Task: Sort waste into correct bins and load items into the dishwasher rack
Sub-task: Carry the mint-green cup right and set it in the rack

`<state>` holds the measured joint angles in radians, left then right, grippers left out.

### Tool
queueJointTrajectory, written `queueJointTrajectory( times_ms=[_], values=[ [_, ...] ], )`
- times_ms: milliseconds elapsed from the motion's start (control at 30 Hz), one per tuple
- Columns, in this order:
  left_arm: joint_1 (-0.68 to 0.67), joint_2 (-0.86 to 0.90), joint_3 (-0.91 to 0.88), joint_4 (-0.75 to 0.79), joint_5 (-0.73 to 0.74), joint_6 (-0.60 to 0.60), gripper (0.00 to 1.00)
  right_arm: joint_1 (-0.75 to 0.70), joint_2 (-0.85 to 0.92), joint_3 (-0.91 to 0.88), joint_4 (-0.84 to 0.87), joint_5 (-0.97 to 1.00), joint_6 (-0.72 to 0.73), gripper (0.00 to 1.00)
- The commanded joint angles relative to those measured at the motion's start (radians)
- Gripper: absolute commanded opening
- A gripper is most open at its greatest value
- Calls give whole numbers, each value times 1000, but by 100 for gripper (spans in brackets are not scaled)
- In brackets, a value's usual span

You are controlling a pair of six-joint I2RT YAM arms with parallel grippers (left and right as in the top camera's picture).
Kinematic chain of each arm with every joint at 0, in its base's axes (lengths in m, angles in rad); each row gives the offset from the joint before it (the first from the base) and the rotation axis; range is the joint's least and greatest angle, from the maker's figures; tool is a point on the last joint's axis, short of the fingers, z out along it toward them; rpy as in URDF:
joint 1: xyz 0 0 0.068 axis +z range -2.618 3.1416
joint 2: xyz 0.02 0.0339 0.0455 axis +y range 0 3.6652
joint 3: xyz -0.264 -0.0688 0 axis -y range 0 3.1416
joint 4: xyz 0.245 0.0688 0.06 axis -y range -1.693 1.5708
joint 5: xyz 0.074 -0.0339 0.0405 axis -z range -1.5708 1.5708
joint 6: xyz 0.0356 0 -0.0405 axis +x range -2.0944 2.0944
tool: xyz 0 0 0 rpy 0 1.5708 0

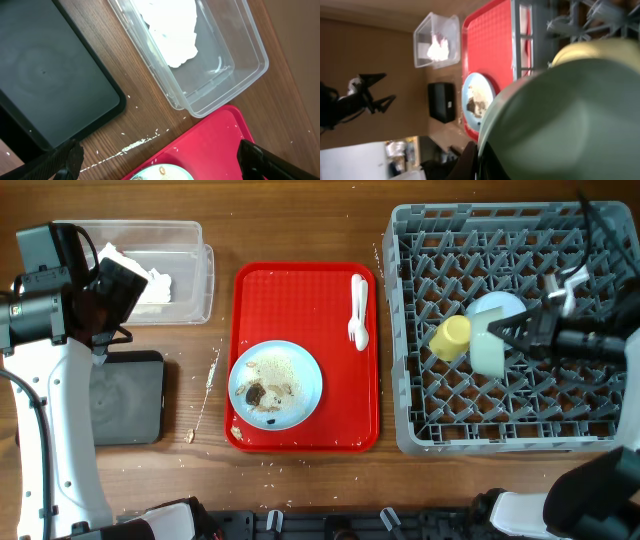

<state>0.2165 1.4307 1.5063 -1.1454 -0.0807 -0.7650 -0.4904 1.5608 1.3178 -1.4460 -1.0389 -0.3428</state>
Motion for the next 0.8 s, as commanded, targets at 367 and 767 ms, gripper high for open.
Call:
queueJointTrajectory(
  times_ms=[367,767],
  values=[
    [4,6,-1,0,-14,1,100,-108,89,-133,32,95,58,4],
    [4,6,-1,0,-14,1,100,-159,74,-65,29,343,174,35]
  ],
)
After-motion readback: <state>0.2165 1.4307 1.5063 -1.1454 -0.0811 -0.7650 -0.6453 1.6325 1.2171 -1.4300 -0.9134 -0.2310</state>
